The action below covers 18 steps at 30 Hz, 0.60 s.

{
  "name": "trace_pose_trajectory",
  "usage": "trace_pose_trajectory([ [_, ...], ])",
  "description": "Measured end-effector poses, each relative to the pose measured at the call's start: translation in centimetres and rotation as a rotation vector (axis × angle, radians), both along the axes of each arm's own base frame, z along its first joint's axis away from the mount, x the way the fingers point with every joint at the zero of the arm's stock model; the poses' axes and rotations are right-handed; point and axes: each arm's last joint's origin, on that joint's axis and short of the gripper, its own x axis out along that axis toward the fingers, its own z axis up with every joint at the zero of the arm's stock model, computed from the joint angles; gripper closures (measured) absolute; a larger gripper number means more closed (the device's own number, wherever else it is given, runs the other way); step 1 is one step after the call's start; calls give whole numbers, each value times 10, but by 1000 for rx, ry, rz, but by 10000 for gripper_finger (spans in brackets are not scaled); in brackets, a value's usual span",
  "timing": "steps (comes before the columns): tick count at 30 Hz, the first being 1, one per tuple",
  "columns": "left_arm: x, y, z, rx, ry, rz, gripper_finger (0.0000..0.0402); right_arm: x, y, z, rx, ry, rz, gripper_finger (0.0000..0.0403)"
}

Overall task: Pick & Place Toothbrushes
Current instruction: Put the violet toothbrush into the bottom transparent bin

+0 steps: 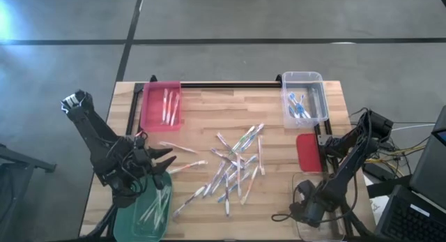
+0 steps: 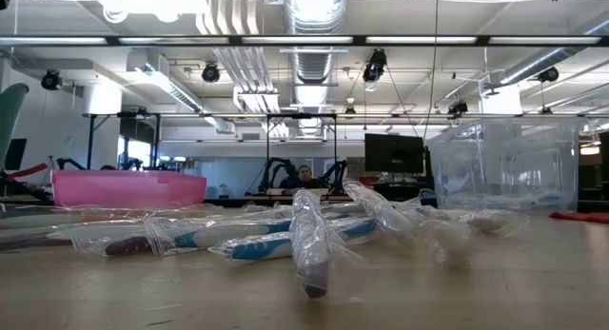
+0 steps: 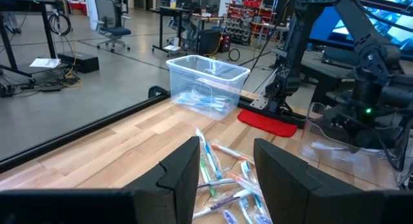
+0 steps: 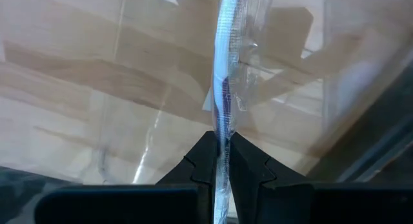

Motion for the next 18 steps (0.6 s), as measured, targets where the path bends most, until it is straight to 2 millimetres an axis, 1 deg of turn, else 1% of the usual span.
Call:
trace_pose_trajectory([
  [8, 0, 0, 0, 0, 0, -1, 250, 0, 0, -3, 7, -5, 0, 370],
  [18, 0, 0, 0, 0, 0, -1, 250, 1, 1, -2, 17, -12, 0, 326],
])
